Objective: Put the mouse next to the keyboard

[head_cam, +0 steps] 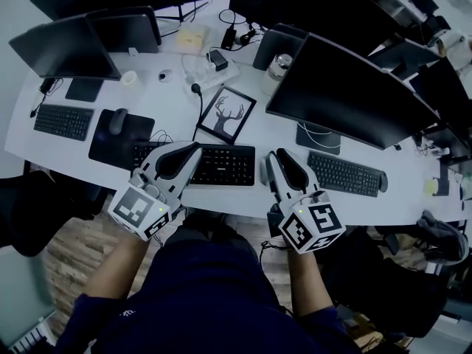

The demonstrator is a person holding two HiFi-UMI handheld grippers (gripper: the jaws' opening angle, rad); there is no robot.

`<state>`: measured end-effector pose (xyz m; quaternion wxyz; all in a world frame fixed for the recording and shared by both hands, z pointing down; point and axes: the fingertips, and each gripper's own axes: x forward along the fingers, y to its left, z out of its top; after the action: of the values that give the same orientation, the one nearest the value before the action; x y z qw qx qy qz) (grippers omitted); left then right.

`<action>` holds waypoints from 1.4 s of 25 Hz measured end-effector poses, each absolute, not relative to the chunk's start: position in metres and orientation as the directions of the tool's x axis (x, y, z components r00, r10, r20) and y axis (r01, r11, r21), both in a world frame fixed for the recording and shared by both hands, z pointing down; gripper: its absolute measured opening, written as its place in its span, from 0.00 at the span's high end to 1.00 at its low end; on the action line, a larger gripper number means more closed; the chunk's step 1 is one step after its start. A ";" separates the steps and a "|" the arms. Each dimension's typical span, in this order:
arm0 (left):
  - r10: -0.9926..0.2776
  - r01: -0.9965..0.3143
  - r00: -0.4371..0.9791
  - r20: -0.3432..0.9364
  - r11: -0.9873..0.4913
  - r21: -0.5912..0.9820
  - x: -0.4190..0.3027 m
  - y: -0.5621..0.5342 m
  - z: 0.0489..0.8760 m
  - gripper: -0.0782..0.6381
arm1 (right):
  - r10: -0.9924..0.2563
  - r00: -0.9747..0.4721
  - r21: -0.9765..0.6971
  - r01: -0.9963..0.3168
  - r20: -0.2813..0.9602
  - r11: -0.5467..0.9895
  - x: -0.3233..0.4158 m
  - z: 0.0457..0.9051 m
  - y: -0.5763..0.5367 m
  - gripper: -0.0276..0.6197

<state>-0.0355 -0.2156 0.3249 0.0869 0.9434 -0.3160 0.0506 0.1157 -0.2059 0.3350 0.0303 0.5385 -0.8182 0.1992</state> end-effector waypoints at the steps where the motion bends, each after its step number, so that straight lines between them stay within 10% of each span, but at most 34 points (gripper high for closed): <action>1: -0.590 -0.607 0.794 0.147 -0.784 0.132 -0.034 -0.215 0.324 0.84 | -0.869 -0.422 -0.294 -0.891 0.259 0.345 0.116 0.333 -0.206 0.84; 35: -0.612 -0.624 0.781 0.123 -0.769 0.138 0.001 -0.205 0.313 0.84 | -0.857 -0.454 -0.235 -0.885 0.244 0.402 0.141 0.326 -0.203 0.95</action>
<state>0.0015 -0.2050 0.3128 0.0857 0.9398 -0.3289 0.0353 0.1409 -0.2026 0.3255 0.0420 0.5209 -0.8361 0.1667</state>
